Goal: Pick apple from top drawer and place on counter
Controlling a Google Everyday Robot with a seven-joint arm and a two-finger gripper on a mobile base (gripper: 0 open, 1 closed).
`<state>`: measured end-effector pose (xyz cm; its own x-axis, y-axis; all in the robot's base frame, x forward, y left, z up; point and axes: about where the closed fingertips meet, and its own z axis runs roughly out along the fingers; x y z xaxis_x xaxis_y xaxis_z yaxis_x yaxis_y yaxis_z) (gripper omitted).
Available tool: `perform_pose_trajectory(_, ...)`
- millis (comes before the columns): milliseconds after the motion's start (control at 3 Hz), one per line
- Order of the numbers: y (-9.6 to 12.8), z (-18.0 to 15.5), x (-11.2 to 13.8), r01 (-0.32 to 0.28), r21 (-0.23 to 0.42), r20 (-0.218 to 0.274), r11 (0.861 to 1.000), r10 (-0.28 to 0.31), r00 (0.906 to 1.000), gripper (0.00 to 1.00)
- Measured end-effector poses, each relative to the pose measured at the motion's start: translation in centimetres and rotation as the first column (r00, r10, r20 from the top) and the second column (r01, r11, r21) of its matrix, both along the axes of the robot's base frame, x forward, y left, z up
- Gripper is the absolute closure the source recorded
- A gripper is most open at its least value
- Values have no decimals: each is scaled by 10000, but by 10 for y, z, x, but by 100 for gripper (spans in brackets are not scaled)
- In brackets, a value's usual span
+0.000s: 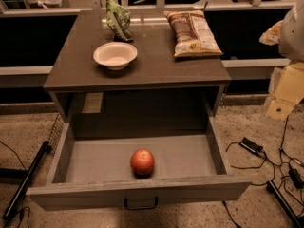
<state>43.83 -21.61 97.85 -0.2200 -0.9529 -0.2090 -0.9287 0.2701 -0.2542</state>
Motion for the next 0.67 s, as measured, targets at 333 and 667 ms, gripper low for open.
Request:
perform_pose_trajectory(333, 0, 0, 0, 0, 1, 0, 10000, 0, 10000, 0)
perform_pose_trajectory(667, 6, -6, 7, -229, 471, -52, 9986, 232, 9997, 0)
